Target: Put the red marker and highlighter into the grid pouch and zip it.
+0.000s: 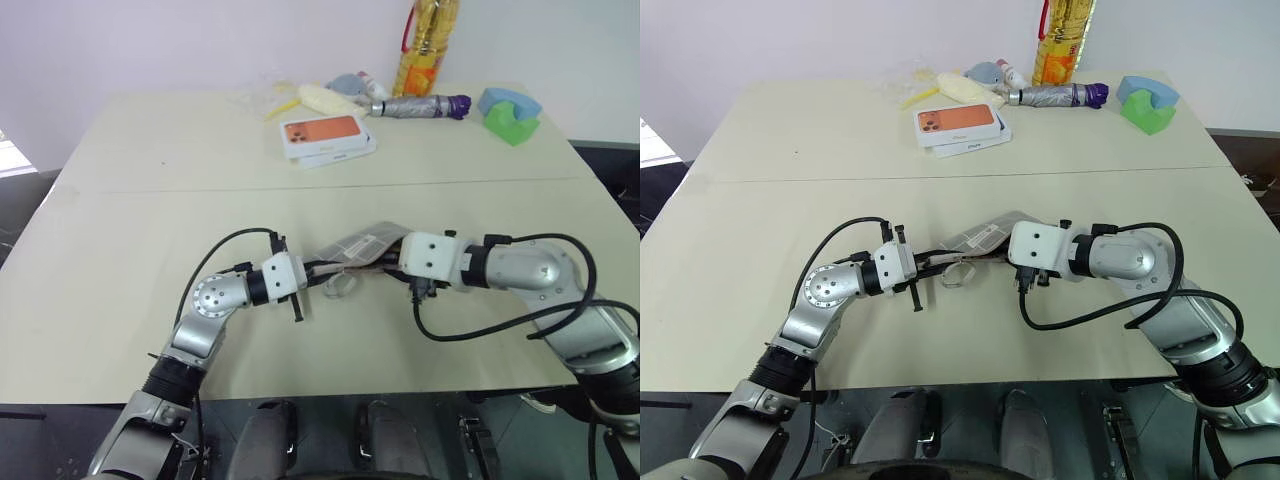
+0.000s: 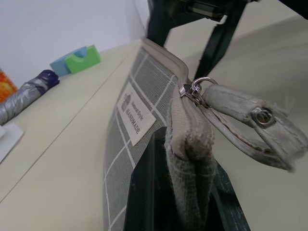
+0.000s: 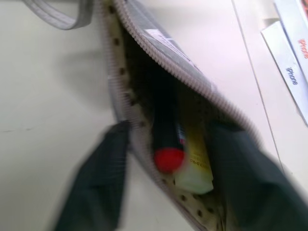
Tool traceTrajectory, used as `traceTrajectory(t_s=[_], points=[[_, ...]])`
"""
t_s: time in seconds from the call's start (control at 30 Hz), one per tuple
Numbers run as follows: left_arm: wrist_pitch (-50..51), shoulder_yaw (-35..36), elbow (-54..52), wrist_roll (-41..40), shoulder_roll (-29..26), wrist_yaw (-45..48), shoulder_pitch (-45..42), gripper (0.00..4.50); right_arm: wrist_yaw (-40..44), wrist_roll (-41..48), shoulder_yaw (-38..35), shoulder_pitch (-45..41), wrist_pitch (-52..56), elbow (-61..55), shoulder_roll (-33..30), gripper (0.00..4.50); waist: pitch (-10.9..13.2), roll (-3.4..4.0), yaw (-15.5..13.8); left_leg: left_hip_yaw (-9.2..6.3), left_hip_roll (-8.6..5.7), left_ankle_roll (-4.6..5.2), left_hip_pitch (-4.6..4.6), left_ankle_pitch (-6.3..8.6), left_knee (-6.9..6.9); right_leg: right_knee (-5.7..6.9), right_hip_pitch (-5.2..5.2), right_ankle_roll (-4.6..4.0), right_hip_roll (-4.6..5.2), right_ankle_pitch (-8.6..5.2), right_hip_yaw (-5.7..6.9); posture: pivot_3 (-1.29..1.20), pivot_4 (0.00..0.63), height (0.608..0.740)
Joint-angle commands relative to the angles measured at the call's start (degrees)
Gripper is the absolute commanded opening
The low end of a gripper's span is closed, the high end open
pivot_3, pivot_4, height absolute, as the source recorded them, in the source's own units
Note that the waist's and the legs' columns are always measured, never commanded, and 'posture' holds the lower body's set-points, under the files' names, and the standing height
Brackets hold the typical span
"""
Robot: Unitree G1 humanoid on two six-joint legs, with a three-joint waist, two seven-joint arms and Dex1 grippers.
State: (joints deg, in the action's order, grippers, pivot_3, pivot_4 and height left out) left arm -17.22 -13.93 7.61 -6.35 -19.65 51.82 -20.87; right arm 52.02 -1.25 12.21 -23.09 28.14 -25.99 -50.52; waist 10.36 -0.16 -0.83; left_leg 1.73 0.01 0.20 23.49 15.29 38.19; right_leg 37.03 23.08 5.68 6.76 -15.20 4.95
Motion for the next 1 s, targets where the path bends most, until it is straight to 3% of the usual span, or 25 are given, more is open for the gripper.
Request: traceTrajectory(t_s=[0.03,0.23,0.37,0.5,0.67,0.8,1.0], points=[[1.5,1.77,-2.12,-1.56,1.21,-2.63,-0.33,0.0,-1.95,3.7,-7.08,-0.41,1.41,-2.59,1.8,4.34,0.0,0.0,0.03,0.0,0.0,0.0,0.0,0.0,0.0,0.0,0.0,0.0,0.0,0.0,0.0,0.0,0.15,0.74],[4.69,4.23,1.27,-0.96,4.89,-9.6,-3.42,0.0,-2.08,20.6,-18.22,0.74,14.82,-8.68,8.3,4.34,0.0,-0.01,-0.03,-0.03,0.0,0.0,0.0,0.0,0.02,0.01,-0.04,0.0,0.01,0.01,0.02,0.0,0.15,0.74],[5.84,4.53,2.85,-0.7,7.26,-12.34,-5.14,0.0,-7.3,23.7,-15.22,2.57,18.21,-11.99,14.4,4.34,-0.01,-0.03,0.1,-0.07,0.0,0.0,0.0,0.0,0.03,0.01,-0.07,0.0,0.0,0.01,0.04,0.0,0.15,0.74],[6.68,4.75,4.2,-0.08,8.79,-14.62,-6.61,0.0,-14.91,19.77,-7.79,3.02,17.68,-11.29,20.66,4.34,-0.01,-0.02,0.15,-0.06,0.0,0.0,-0.02,0.0,0.02,0.07,-0.01,0.0,-0.02,0.01,0.04,0.0,0.15,0.74],[6.5,4.45,4.84,0.3,9.52,-15.44,-7.5,0.0,-22.08,16.77,-3.79,1.01,16.23,-6.43,26.99,4.34,-0.03,-0.05,0.08,-0.05,-0.06,-0.01,-0.01,0.0,0.03,0.06,-0.02,0.0,0.01,0.01,0.03,0.0,0.15,0.74],[6.36,4.38,4.71,0.43,9.66,-15.56,-7.54,0.0,-24.16,16.22,-2.76,0.62,15.92,-4.16,29.54,3.06,-0.03,-0.05,0.12,-0.06,-0.08,-0.01,-0.01,-0.01,0.02,0.06,-0.01,0.0,0.0,0.01,0.03,0.0,0.15,0.74],[5.91,4.63,5.18,0.7,9.29,-15.69,-7.59,0.0,-24.57,16.04,-3.81,0.65,15.5,-3.81,28.87,0.04,-0.03,-0.05,0.14,-0.06,-0.08,-0.01,-0.01,0.0,0.02,0.06,-0.01,0.0,-0.01,0.01,0.03,0.0,0.15,0.74]])
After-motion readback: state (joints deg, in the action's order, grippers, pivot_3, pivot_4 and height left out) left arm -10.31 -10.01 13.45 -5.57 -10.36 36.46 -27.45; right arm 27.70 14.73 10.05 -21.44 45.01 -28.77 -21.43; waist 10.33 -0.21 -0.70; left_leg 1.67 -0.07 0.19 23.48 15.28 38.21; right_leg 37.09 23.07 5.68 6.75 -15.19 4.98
